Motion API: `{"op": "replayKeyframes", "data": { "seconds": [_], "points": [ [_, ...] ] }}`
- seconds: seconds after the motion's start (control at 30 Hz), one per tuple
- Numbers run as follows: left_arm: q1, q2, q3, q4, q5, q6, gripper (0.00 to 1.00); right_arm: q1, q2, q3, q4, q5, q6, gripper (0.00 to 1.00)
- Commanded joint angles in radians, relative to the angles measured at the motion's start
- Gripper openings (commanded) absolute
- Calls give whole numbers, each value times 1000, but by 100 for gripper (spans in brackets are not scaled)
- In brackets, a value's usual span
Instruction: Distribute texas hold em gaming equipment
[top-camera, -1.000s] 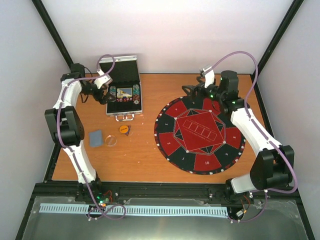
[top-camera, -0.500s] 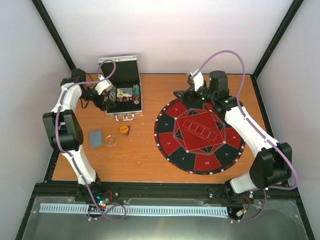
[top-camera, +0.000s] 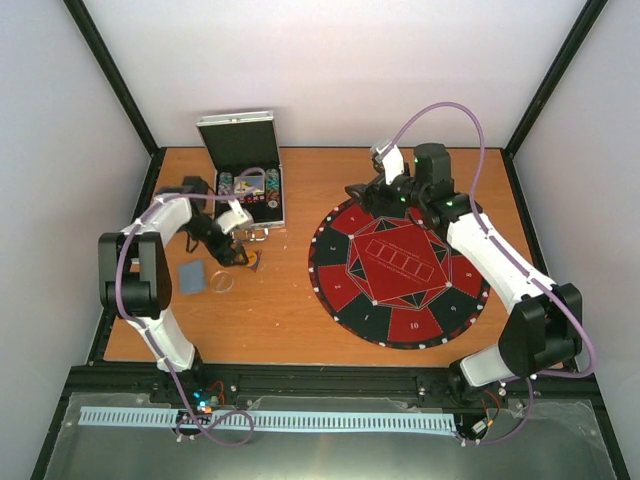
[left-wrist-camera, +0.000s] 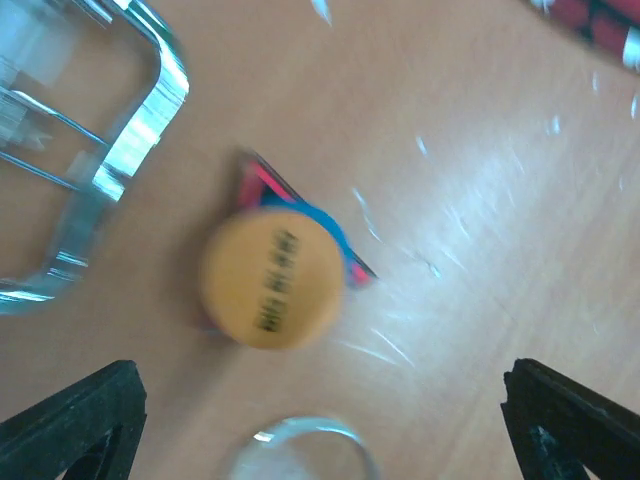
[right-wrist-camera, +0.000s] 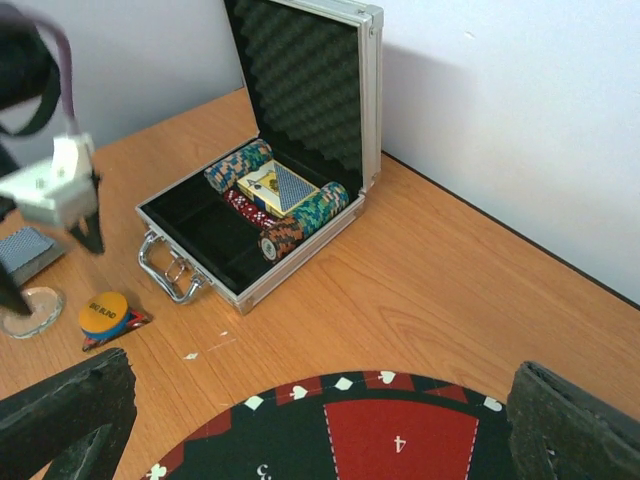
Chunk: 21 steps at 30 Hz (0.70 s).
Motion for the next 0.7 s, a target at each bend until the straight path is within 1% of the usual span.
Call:
{"op": "replayKeyframes", "data": {
  "seconds": [0.0,0.07,0.13,0.4,0.57,0.67],
  "points": [
    [-58,-41,-129,-16,-214,-91,100,16,24,23,-4,15,-7,100],
    [-69,-52,-179,30,-313,-132,100,21,31,23,-4,11,-6,100],
    [-77,-56,-212,50,-354,-149,100,25,37,24,-4,10,-7,100],
    [-83,-68,-273,80,-338,-164,100,37,36,27,-18,29,-15,100],
    [-85,-90,-257,82,-414,-187,100,38,36,32,-17,27,-16,100],
    [-119,-104,-250,41,-452,-222,100,40,42,47,-27,24,-16,100]
  ]
}}
